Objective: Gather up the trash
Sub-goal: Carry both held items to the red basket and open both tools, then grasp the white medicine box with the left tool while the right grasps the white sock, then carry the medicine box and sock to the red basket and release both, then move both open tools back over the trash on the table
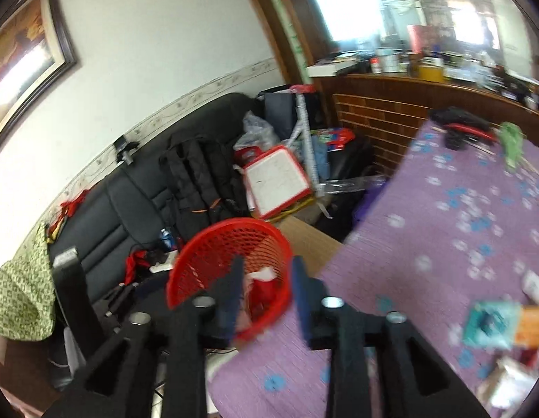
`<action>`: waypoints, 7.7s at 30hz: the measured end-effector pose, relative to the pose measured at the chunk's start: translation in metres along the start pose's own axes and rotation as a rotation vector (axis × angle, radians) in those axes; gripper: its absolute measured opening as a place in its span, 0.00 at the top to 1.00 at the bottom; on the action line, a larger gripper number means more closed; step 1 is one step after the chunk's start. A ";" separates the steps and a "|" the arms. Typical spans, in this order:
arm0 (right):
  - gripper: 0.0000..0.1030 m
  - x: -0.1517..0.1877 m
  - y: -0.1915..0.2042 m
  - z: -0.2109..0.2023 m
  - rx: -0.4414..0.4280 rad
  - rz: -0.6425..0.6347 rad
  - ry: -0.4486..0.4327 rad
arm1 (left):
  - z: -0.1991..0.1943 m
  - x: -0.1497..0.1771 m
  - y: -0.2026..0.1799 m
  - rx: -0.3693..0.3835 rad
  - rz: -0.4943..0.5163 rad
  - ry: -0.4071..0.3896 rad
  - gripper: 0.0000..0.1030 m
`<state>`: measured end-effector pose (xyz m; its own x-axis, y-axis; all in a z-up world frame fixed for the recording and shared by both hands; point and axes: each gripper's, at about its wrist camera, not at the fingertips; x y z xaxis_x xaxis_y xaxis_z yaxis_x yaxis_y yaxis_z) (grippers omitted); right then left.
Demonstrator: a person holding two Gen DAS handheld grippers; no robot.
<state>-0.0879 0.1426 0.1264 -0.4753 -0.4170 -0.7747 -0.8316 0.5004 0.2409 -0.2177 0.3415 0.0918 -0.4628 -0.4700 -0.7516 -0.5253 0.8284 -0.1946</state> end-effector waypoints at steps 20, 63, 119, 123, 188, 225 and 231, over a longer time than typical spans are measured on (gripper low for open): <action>0.51 0.186 -0.158 -0.196 0.446 0.356 -0.076 | 0.010 0.086 -0.215 0.290 0.374 0.145 0.19; 0.68 0.230 -0.232 -0.198 0.498 0.567 -0.058 | 0.064 0.107 -0.308 0.444 0.330 0.330 0.93; 0.68 0.196 -0.135 -0.220 0.477 0.304 -0.172 | -0.008 0.076 -0.250 0.413 0.255 0.150 0.97; 0.68 0.195 -0.130 -0.220 0.475 0.301 -0.167 | -0.016 0.077 -0.249 0.423 0.262 0.137 0.97; 0.67 0.004 0.042 0.051 -0.021 -0.090 0.102 | -0.017 -0.018 0.041 -0.075 -0.016 -0.050 0.96; 0.42 0.112 -0.112 -0.097 0.230 0.276 0.045 | -0.003 0.019 -0.126 0.143 0.230 -0.010 0.30; 0.41 0.153 -0.169 -0.159 0.342 0.444 -0.011 | 0.016 0.041 -0.210 0.233 0.374 0.056 0.22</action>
<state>-0.0653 -0.1267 0.0604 -0.7543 -0.1033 -0.6484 -0.4106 0.8448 0.3431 -0.1149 0.1534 0.0915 -0.6319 -0.1354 -0.7632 -0.1424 0.9881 -0.0574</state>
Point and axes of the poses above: each gripper's, at about its wrist camera, not at the fingertips, and z roughly the way its jaws point, y to its left, x to its underside, and after that the axes turned 7 degrees about -z, right-handed
